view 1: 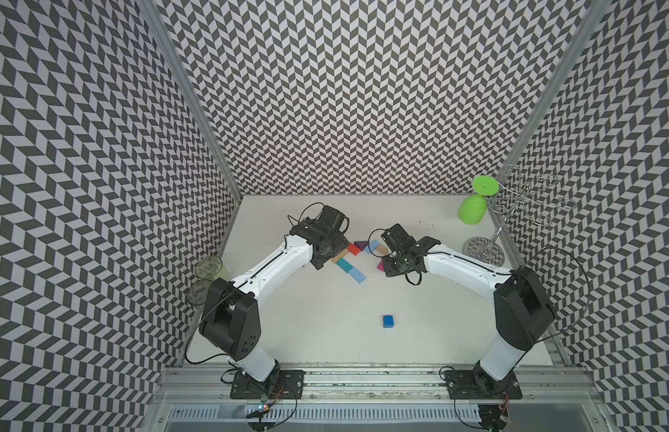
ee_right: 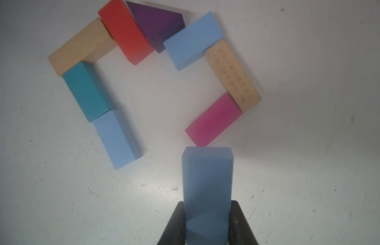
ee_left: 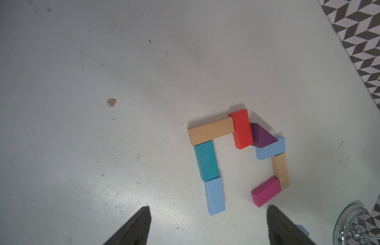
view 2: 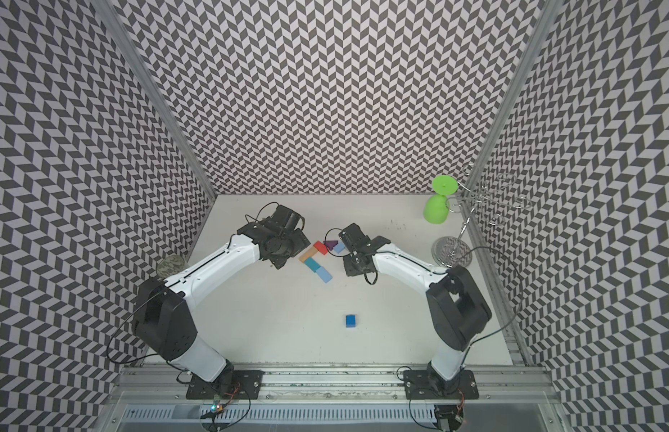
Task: Assemble a heart with building blocks
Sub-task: Assemble the building block at the center of the board.
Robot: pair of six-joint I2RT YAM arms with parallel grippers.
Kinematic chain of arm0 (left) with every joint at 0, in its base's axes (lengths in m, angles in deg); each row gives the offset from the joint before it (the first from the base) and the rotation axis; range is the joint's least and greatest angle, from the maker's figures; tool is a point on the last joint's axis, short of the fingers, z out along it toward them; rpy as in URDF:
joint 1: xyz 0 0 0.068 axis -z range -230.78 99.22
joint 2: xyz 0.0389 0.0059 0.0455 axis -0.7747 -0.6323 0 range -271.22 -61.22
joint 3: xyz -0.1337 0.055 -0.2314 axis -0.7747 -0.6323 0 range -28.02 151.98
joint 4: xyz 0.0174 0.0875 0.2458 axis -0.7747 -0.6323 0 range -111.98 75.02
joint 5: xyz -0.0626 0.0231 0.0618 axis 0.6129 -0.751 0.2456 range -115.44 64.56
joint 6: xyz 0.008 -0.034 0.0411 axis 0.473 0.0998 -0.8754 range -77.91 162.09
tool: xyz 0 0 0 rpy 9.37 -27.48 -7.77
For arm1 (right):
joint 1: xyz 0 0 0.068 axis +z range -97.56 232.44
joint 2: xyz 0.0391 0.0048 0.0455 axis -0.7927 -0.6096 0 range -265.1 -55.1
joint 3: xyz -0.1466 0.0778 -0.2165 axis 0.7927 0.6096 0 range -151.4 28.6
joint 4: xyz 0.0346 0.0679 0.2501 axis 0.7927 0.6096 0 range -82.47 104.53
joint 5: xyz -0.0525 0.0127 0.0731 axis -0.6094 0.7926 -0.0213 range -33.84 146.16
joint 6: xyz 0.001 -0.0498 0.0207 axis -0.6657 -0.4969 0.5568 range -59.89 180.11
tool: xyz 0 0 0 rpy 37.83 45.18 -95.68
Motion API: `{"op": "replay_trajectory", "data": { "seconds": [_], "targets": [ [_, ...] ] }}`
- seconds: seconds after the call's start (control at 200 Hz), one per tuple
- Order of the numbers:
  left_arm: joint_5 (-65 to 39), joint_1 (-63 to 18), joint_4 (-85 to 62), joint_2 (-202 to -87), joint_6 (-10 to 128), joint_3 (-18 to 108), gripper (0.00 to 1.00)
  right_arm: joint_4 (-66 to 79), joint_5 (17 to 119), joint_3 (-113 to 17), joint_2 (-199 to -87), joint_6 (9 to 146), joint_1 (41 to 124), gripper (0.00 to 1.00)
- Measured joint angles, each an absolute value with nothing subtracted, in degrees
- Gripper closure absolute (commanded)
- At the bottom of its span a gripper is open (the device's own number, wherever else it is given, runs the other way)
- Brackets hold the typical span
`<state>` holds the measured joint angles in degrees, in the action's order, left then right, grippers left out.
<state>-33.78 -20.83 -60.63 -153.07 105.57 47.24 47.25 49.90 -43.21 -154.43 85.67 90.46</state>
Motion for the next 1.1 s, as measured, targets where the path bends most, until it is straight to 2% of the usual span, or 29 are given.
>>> {"op": "replay_trajectory", "data": {
  "seconds": [0.19, 0.38, 1.101],
  "targets": [
    [-33.3, -22.4, -57.35, -149.25, 103.08, 40.62, 0.13, 47.88, 51.25, -41.62, -155.02, 100.8, 93.28, 1.0],
    [-32.29, -24.76, -54.35, -146.34, 100.78, 37.36, 0.13, 47.86, 51.93, -41.73, -159.04, 108.99, 94.66, 1.0],
    [-26.89, -30.68, -49.09, -143.37, 93.9, 30.46, 0.13, 48.37, 54.92, -48.63, -167.12, 123.64, 95.4, 1.0]
  ]
}}
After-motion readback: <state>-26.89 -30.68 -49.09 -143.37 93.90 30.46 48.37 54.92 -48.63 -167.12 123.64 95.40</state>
